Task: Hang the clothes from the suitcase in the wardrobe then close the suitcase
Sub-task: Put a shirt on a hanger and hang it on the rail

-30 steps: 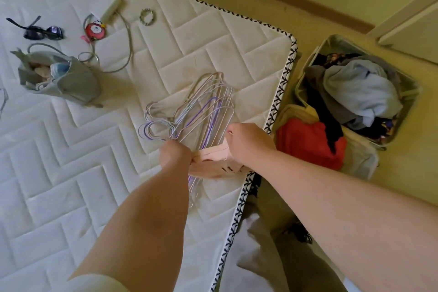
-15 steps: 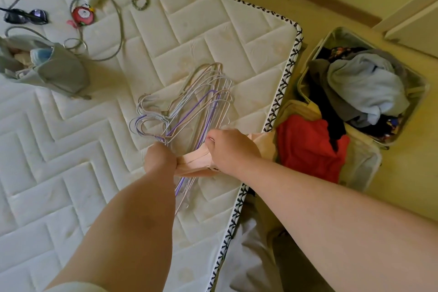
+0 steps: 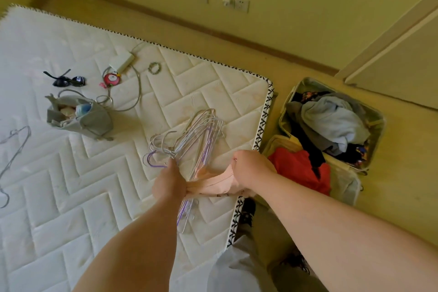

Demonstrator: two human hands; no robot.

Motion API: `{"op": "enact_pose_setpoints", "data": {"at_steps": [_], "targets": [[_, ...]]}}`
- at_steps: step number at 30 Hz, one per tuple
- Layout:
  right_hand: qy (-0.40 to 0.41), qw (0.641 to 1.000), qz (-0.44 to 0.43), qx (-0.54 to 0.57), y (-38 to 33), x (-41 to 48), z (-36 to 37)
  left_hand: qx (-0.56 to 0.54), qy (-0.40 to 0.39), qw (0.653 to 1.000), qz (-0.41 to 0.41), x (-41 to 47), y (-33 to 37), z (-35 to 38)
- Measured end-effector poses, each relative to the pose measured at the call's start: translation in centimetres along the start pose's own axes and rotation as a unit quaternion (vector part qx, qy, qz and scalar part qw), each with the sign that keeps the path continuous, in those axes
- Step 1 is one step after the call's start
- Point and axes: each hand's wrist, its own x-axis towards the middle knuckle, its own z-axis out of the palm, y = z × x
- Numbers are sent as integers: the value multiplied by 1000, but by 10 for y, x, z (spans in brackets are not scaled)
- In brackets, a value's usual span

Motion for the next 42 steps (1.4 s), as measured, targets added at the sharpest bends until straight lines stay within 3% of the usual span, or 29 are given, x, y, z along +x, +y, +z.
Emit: {"op": "enact_pose_setpoints", "data": {"at_steps": [5,10,14,22,28,36,42], "targets": [[26,999,32,12,26,-47,-48,44,3,993,105,-35,48,-42],[31,993,-2,112,43,-81,-83,117,30,984,129,-55,77,-80],[27,984,-24,177,48,-93,-93,106,67,976,179,-70,96,-101],[117,954,11,277,65,-109,-121,92,122,922,356,-101,179,-123],[222,906,38,358,83,-135,-150,102,133,856,489,-135,241,-129],[290,877,149,353,111,-145,-174,152,121,804,562,-164,306,-128],[323,780,227,485,145,-150,-183,151,136,755,624,-170,335,-118]]}}
